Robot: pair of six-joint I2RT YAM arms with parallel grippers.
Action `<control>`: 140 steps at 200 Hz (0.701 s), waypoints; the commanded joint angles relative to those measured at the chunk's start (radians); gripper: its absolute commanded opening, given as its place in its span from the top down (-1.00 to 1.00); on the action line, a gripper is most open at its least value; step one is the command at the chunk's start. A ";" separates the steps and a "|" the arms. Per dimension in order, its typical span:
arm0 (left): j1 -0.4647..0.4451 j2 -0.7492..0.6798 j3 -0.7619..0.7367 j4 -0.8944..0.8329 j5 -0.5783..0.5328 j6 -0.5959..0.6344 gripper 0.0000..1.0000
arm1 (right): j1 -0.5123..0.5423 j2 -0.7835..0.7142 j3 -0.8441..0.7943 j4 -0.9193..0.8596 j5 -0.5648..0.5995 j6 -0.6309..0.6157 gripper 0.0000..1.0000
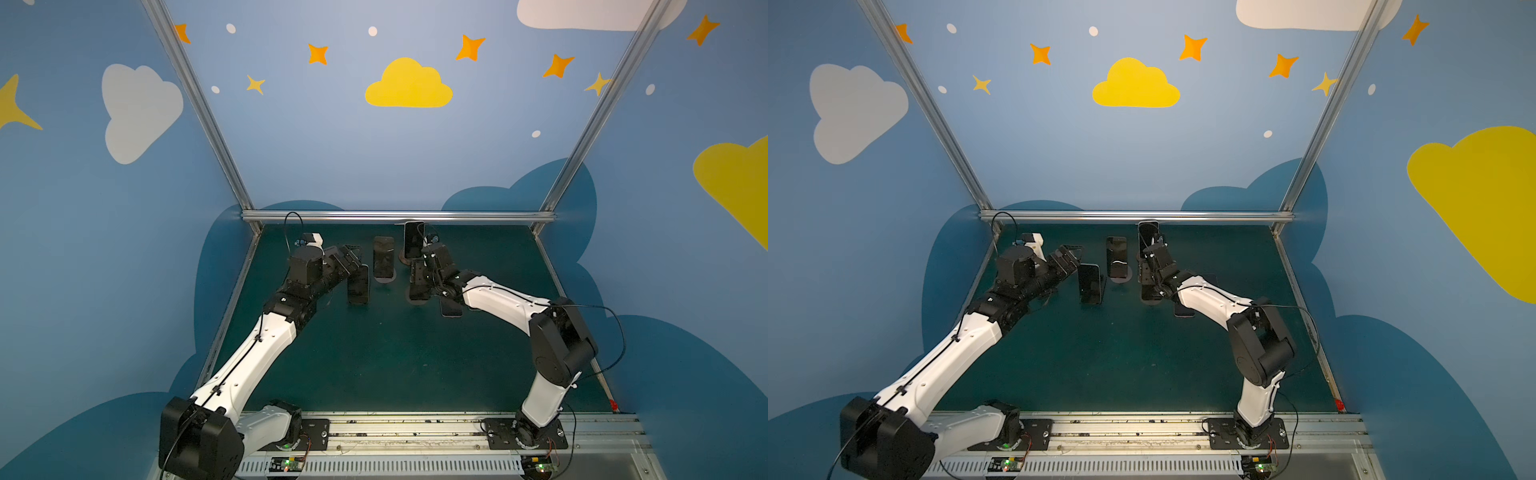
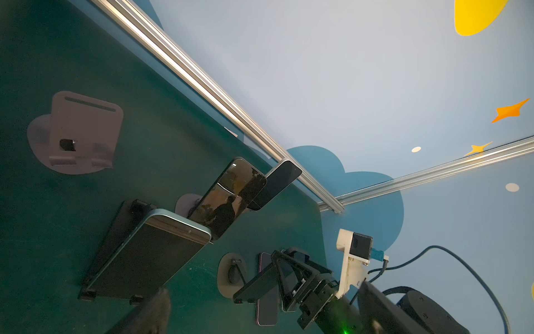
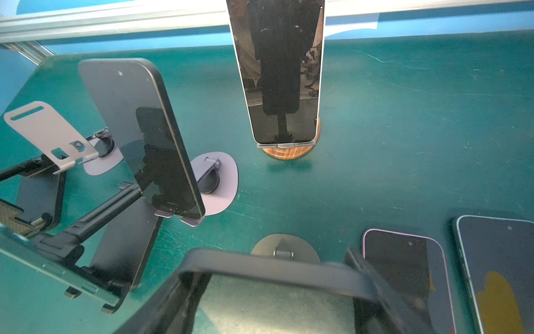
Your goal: Remove the phone from the phone stand
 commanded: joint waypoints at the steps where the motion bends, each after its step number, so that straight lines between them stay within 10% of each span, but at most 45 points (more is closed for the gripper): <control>1: -0.004 0.001 0.000 0.011 0.001 0.013 -1.00 | 0.009 0.025 0.034 -0.047 0.022 -0.002 -0.53; 140: -0.007 0.011 0.001 0.006 -0.001 0.017 -1.00 | 0.007 0.048 0.064 -0.072 -0.027 -0.001 -0.45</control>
